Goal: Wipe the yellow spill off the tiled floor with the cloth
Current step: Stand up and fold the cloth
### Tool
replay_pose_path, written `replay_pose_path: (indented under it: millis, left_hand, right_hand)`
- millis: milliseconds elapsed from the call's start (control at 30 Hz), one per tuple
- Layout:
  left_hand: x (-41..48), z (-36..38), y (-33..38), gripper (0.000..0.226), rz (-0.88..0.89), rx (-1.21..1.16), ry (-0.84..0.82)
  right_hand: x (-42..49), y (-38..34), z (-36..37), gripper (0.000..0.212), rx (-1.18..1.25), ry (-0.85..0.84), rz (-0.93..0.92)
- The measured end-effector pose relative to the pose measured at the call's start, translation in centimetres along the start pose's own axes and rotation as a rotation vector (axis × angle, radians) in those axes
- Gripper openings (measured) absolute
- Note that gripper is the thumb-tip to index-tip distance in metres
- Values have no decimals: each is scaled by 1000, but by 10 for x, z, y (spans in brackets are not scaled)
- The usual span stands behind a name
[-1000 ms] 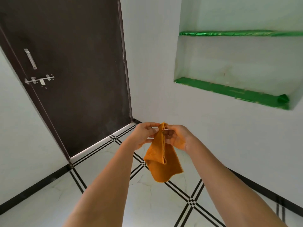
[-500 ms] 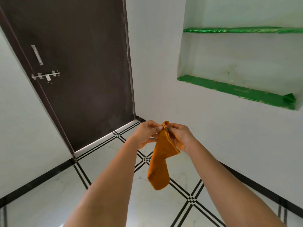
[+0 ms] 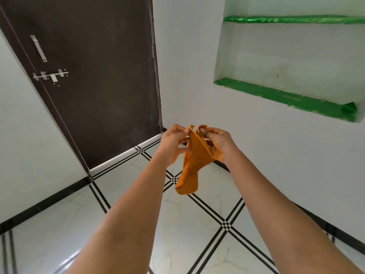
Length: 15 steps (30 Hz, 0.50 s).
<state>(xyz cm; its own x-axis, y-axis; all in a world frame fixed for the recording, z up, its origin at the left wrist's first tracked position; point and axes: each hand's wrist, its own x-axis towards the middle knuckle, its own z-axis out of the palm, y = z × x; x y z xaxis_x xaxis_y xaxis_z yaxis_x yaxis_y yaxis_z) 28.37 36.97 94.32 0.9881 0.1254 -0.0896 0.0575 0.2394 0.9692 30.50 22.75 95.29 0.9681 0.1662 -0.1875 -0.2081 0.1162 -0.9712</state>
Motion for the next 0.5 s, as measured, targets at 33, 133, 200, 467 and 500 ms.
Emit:
replay_pose_path:
  millis: [33,133,200,467,500]
  left_hand:
    - [3,0,0,7,21,58,39]
    - [6,-4,-3,13,91,423,146]
    - [10,-10,-5,16,111,577,207]
    - [17,-26,-7,33,-110,625,401]
    - [17,-25,-9,34,-142,534,424]
  right_hand:
    - [2,-2,-1,10,-18,-1,-14]
    - [7,-1,-7,17,-275,93,-113]
    - [13,2,-14,19,-513,201,-183]
    - [16,10,-27,17,-422,364,23]
    - [15,10,-26,19,-379,351,48]
